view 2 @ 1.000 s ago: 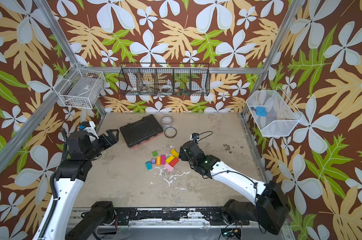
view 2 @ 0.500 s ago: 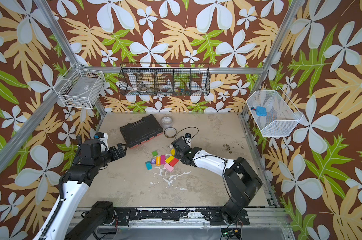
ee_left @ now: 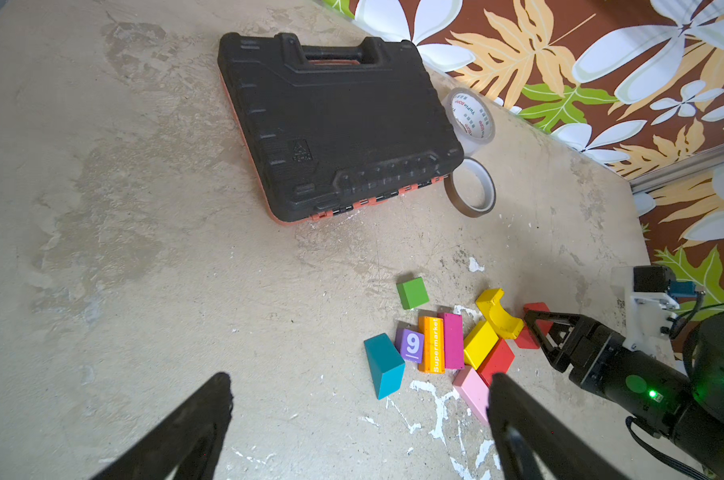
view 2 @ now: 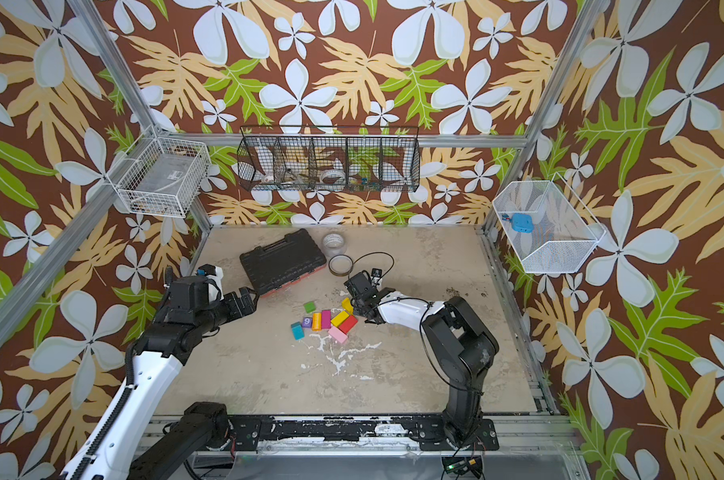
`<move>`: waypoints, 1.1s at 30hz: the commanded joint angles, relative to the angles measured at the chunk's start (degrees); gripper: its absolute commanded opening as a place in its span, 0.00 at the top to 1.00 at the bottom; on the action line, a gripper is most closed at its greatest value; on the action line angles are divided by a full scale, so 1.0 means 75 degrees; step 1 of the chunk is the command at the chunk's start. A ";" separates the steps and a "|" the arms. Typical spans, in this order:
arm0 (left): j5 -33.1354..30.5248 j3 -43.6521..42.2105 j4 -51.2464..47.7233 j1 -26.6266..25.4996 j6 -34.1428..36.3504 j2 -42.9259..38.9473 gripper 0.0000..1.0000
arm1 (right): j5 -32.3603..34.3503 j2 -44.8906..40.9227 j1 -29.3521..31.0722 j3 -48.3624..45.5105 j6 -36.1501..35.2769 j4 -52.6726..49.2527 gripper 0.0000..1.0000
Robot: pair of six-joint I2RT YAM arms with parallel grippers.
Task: Build the wood block tower
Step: 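Lower the right gripper onto the red rectangular block and close it, then lift the red block with the right gripper and carry it farther from the robot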
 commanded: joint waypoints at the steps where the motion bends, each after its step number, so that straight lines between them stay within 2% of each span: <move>1: -0.0050 0.0041 0.0017 -0.0010 0.0046 0.0013 0.03 | 0.0039 -0.0086 0.0007 -0.0143 0.0012 -0.0105 0.44; 3: -0.0076 0.0044 0.0017 -0.0021 0.0032 0.0002 0.03 | 0.0134 -0.0158 -0.0001 -0.0237 0.0019 -0.0114 0.44; 7: -0.0107 0.0037 0.0013 -0.0033 0.0029 -0.0057 0.03 | 0.0083 -0.0153 0.0000 -0.0335 -0.0150 0.0006 0.51; 15: -0.0119 0.0044 0.0006 -0.0092 0.0005 -0.0013 0.03 | 0.0029 -0.0210 0.0001 -0.0344 -0.0578 -0.0016 0.52; 25: -0.0135 0.0062 -0.0040 -0.0195 -0.0002 0.0061 0.03 | -0.0048 -0.0830 -0.0054 -0.0658 -0.1067 0.0008 0.66; 33: -0.0142 0.0057 -0.0041 -0.0238 -0.0006 0.0021 0.03 | -0.0104 -0.1505 -0.1068 -0.1185 -0.1894 0.0123 0.71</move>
